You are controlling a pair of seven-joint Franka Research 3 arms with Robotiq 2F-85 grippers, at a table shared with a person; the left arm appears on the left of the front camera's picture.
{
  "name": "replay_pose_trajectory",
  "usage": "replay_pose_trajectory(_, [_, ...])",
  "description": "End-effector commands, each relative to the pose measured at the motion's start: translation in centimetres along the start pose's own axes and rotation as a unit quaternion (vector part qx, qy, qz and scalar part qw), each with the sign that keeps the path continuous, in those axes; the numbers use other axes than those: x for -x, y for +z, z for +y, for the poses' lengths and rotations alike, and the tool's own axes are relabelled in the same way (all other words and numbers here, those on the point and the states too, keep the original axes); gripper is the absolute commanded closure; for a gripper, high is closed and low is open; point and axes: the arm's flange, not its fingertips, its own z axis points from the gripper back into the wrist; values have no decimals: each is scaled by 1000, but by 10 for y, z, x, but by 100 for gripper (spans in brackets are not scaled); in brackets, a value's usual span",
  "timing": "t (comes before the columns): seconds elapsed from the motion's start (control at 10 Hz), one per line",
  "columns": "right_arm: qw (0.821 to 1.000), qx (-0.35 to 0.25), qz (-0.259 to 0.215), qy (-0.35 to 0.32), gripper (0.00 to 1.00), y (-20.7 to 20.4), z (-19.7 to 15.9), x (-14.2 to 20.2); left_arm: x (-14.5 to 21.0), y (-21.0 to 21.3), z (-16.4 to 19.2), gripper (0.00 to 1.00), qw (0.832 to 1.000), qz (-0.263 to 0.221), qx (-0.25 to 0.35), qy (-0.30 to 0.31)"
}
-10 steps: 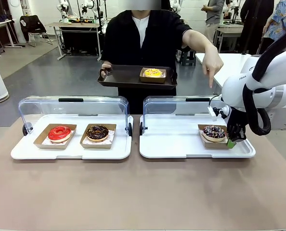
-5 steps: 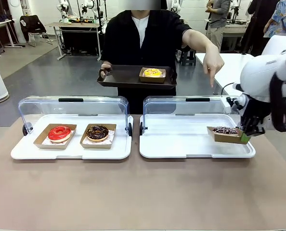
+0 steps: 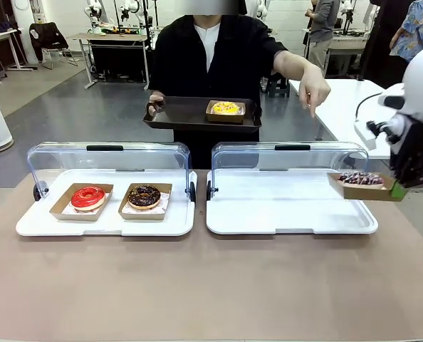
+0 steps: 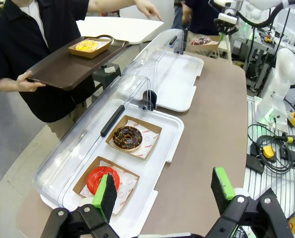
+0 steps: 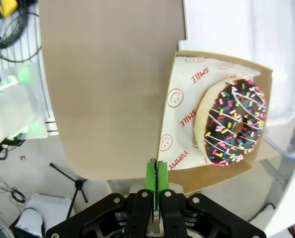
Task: Provide the desired donut to the person.
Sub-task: Pick up and lift the Paper togo box containing the Donut pointed at by the person.
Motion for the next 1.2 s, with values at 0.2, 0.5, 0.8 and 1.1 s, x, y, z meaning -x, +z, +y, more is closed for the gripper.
replay_pose_trajectory(0.2, [998, 56, 5, -23, 100, 82, 38, 4, -2, 1, -1, 0, 1000, -7, 1, 0])
replay_pose_trajectory(0.5, [999, 34, 5, -28, 100, 110, 10, 6, -2, 1, -1, 0, 1000, -7, 1, 0])
replay_pose_trajectory(0.8, [999, -11, -10, -38, 100, 117, -38, 8, -2, 1, -1, 0, 1000, -7, 1, 0])
replay_pose_trajectory(1.1, [1000, -3, -19, -22, 100, 114, -69, 6, -2, 1, -1, 0, 1000, -7, 1, 0])
